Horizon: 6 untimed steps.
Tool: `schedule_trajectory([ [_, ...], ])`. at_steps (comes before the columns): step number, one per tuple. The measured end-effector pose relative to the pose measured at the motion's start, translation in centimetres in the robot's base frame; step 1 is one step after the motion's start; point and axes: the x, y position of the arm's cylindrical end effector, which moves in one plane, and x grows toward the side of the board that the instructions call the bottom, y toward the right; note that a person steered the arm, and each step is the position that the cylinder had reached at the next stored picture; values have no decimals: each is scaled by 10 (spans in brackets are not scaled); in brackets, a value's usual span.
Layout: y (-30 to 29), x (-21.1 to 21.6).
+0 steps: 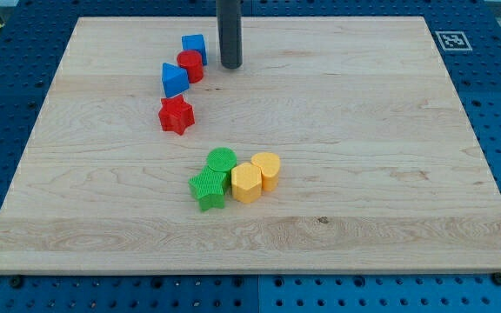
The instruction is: Move the blue triangle close to the red star
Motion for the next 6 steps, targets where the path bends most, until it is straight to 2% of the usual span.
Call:
schedule_trajectory([
  [1,3,-35],
  [2,-27,-73],
  [3,-83,-63],
  [4,-126,-17],
  [6,-103,19],
])
